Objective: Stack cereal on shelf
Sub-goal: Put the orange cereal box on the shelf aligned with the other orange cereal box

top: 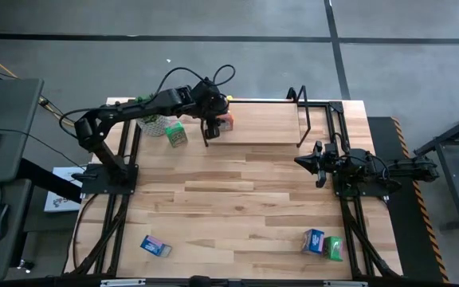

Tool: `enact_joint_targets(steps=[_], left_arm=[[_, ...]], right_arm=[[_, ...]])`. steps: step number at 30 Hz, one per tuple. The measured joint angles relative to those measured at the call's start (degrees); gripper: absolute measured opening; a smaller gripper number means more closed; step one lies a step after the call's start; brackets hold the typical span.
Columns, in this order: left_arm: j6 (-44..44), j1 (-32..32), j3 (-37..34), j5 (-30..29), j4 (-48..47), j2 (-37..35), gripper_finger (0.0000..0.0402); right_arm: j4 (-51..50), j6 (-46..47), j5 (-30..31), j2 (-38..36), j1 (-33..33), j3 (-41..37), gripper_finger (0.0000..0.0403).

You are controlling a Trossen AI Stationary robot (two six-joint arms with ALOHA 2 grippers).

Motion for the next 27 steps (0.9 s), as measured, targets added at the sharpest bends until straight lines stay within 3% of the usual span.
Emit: enact_joint_targets(steps=[27], left_arm=[[-2.0,1.3,0.1,-0.3,-0.8,5.0,0.015]], right_arm=[[0.0,0.0,0.0,0.0,0.0,0.0,0.0]])
